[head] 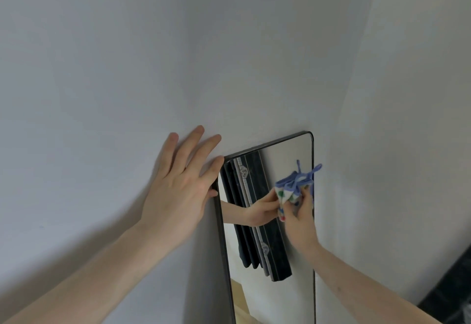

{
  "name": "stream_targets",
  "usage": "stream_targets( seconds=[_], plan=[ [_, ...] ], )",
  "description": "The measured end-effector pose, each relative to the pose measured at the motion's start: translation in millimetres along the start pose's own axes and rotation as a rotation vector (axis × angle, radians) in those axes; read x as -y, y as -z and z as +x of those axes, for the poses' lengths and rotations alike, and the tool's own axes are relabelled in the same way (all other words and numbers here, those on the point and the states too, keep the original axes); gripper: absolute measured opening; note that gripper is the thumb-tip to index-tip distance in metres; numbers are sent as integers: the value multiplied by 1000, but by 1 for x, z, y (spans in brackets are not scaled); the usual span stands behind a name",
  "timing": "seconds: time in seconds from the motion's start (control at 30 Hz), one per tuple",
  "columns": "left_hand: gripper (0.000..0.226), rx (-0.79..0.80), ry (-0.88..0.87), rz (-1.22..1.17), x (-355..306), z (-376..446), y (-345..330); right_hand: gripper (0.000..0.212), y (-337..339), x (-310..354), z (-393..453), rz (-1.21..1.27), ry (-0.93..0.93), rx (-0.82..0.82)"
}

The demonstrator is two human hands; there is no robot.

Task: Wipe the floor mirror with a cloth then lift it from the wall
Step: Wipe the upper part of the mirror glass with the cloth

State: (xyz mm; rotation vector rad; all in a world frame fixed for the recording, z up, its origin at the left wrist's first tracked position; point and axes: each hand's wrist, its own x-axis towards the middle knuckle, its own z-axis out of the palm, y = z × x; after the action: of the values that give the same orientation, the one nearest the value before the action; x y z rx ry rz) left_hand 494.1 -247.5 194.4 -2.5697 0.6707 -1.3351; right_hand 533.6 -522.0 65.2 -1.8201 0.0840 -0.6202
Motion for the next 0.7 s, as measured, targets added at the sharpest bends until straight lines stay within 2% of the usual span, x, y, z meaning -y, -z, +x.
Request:
stream_targets(
  seconds=[0.2, 0.3, 0.47, 0.7],
  plan=[
    [60, 7, -11, 15, 1, 0, 3, 56, -42, 32, -60, -66, 225, 58],
    [58, 14, -13, 6, 1, 0, 4, 50, -53, 57, -75, -182, 195, 43],
    [58, 21, -20, 5, 2, -1, 2, 45, -65, 82, -81, -141, 240, -6],
    [60, 28, -40, 8, 2, -3, 3, 45, -72, 41, -122, -151, 182, -1]
  ],
)
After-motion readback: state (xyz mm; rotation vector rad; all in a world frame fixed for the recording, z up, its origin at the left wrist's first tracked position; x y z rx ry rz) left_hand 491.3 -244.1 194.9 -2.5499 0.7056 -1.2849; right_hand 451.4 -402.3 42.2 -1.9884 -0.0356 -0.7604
